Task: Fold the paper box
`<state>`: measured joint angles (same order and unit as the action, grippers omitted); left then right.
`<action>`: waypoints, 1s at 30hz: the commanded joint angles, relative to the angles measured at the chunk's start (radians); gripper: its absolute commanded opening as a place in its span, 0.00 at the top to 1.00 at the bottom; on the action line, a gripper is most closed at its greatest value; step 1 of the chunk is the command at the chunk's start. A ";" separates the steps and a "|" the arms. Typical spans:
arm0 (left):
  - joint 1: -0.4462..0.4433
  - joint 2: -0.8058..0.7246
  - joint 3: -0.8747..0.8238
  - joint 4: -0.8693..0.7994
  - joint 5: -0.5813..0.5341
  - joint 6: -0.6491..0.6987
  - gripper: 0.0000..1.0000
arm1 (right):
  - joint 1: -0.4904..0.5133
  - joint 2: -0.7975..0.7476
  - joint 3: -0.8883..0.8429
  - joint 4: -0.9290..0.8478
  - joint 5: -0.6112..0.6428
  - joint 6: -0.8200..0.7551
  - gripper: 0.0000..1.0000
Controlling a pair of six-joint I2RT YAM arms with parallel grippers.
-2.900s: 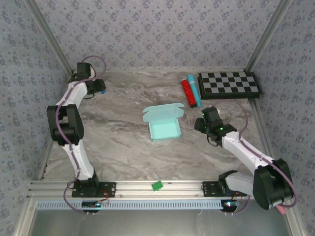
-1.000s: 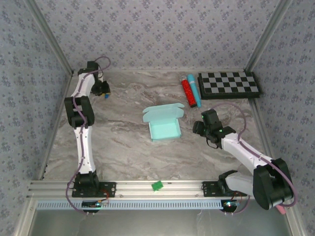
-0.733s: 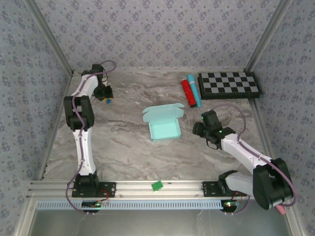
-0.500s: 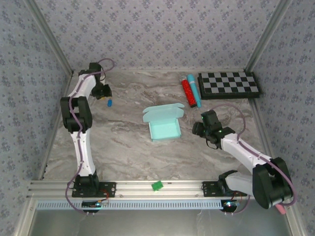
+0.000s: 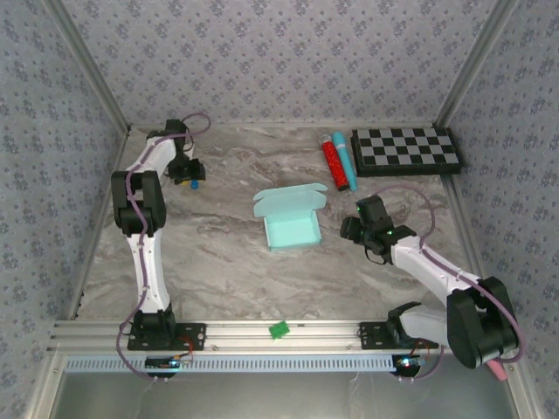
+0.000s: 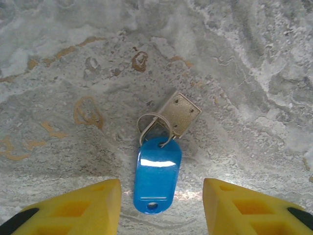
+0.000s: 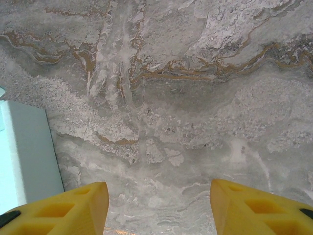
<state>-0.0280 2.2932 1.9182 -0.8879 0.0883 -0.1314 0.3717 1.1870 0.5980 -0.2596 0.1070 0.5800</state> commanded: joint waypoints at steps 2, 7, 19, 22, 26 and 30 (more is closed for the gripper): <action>-0.009 0.030 0.021 -0.013 -0.026 0.012 0.54 | 0.006 0.016 -0.005 0.001 -0.008 0.011 0.41; -0.013 0.043 0.022 -0.017 -0.066 0.006 0.55 | 0.006 0.020 -0.005 -0.001 -0.007 0.011 0.41; -0.015 0.111 0.097 -0.043 -0.067 0.038 0.59 | 0.006 0.042 -0.004 0.008 -0.015 0.011 0.41; -0.016 0.135 0.130 -0.061 -0.063 0.044 0.61 | 0.007 0.043 0.000 0.006 -0.012 0.009 0.41; -0.015 0.124 0.114 -0.056 -0.058 0.043 0.67 | 0.006 0.042 0.003 -0.001 -0.009 0.008 0.41; -0.017 0.089 0.079 -0.032 -0.057 0.046 0.71 | 0.005 0.046 0.002 0.001 -0.011 0.008 0.41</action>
<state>-0.0395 2.3783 2.0262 -0.9791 0.0166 -0.1020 0.3717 1.2251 0.5980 -0.2535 0.0963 0.5797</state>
